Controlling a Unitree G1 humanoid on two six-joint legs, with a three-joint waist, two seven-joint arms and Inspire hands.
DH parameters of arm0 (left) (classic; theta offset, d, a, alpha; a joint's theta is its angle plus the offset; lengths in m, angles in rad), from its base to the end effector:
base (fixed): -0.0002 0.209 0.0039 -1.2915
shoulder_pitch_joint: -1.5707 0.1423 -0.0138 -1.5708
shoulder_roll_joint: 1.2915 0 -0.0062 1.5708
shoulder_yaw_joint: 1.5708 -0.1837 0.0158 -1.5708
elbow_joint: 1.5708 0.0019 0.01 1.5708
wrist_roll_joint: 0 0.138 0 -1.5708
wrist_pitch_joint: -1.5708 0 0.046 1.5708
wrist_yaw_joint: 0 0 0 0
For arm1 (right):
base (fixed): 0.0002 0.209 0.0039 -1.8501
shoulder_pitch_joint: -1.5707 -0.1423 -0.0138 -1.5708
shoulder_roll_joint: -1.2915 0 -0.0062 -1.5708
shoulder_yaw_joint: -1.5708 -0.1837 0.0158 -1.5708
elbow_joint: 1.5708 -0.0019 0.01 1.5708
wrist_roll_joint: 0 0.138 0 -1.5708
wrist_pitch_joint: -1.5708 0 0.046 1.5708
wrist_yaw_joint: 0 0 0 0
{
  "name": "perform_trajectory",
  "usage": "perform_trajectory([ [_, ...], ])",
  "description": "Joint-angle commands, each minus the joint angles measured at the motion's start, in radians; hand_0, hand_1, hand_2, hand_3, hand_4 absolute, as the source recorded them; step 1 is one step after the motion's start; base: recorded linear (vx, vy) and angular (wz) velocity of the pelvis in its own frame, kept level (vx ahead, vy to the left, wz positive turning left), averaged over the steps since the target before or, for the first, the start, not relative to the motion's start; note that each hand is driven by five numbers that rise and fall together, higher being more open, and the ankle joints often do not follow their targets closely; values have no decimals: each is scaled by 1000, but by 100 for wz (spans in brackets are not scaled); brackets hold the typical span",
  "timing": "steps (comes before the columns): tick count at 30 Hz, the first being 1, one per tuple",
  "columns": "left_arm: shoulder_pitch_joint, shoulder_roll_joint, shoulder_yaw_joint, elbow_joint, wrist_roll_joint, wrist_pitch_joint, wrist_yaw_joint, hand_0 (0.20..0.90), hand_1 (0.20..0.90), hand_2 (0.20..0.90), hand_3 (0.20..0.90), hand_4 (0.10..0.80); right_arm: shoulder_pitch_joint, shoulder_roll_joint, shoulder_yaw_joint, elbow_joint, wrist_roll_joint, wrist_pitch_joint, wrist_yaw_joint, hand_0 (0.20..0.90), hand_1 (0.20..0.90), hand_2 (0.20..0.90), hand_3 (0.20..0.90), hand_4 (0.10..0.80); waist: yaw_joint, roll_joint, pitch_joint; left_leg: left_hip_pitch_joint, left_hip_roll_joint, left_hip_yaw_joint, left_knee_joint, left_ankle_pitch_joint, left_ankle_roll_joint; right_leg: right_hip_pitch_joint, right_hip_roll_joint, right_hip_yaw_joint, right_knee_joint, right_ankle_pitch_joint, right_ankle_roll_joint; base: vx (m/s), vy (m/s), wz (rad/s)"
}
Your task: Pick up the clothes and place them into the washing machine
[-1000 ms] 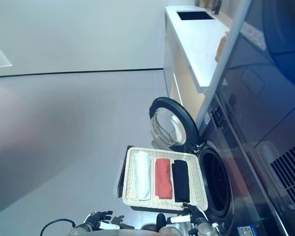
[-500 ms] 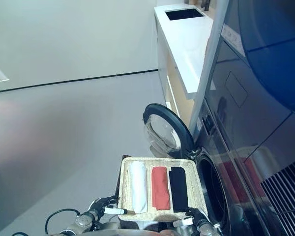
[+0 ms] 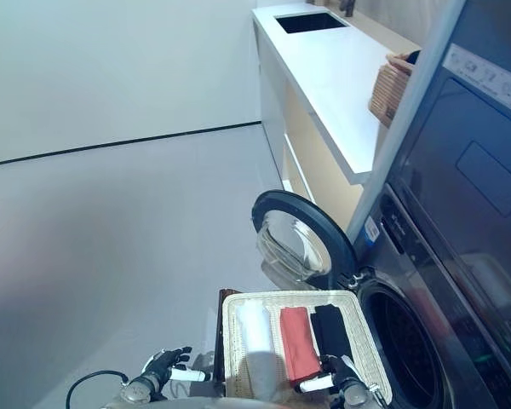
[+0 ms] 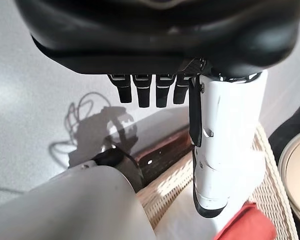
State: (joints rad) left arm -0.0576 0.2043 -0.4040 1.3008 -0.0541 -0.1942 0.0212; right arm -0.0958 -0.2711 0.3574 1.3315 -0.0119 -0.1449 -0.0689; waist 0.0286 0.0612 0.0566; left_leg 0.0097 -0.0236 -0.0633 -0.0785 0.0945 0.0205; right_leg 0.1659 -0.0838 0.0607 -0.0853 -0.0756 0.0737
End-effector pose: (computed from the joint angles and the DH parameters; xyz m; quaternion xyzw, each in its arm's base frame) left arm 0.0846 0.1964 -0.1175 0.1831 0.5052 -0.0919 0.8383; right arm 0.0928 -0.2246 -0.1112 -0.2416 0.5168 0.0481 0.8199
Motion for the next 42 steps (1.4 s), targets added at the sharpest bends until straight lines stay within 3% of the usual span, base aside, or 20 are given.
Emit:
perform_trajectory([
  [1,-32,-3,5,16,9,-20,2,900,900,900,900,800,-54,-43,1,8,-23,1,-39,900,900,900,900,800,39,-34,-63,-110,5,6,100,-34,-48,-32,-2,-20,-2,63,17,101,95,-7],
  [5,-31,8,5,13,17,-19,-2,900,900,900,900,800,-96,-56,9,12,-68,15,-55,900,900,900,900,800,54,-34,-56,-128,-11,32,111,-55,-34,-51,-30,-25,17,61,37,53,72,-12],
  [7,-38,25,2,-4,4,-18,1,900,900,900,900,800,-146,-68,27,4,-92,20,-76,900,900,900,900,800,56,-31,-32,-162,-11,41,121,-54,-29,-112,-19,-22,76,57,36,-171,29,-16],
  [8,-55,36,2,-15,-16,-23,14,900,900,900,900,800,-201,-70,41,-5,-97,23,-93,900,900,900,900,800,62,-25,0,-197,-2,50,128,-51,-27,-187,-17,-53,130,56,34,-430,18,-37],
  [9,-66,41,6,-23,-24,-21,24,900,900,900,900,800,-254,-77,55,-7,-105,30,-104,900,900,900,900,800,85,-22,17,-226,8,70,125,-50,-31,-223,-36,-132,138,53,32,-371,-18,-65],
  [11,-63,44,11,-17,-30,-18,34,900,900,900,900,800,-261,-72,73,-13,-116,36,-118,900,900,900,900,800,89,-34,7,-255,4,89,128,-48,-40,-227,-50,-175,103,74,36,-104,-26,-123],
  [18,-106,6,-4,-74,-173,-38,63,900,900,900,900,800,-450,-137,117,5,-93,64,-189,900,900,900,900,800,71,-10,143,-413,22,85,221,-31,-49,-425,-35,-181,153,117,7,-203,-51,-6],
  [28,-145,1,-35,-170,-308,-55,66,900,900,900,900,800,-588,-240,132,5,-48,75,-240,900,900,900,900,800,65,27,194,-537,23,91,230,-13,-50,-596,-14,-146,223,116,2,-50,13,-10],
  [36,-100,45,8,-164,-322,-49,79,900,900,900,900,800,-765,-391,114,37,-39,84,-288,900,900,900,900,800,71,77,225,-643,12,118,338,-54,-62,-727,-12,-138,339,81,3,-18,38,-10],
  [42,-109,41,17,-131,-334,-42,84,900,900,900,900,800,-830,-411,156,59,-54,92,-274,900,900,900,900,800,65,85,240,-707,8,121,418,-88,-52,-792,-8,-134,414,56,-8,0,6,-2],
])
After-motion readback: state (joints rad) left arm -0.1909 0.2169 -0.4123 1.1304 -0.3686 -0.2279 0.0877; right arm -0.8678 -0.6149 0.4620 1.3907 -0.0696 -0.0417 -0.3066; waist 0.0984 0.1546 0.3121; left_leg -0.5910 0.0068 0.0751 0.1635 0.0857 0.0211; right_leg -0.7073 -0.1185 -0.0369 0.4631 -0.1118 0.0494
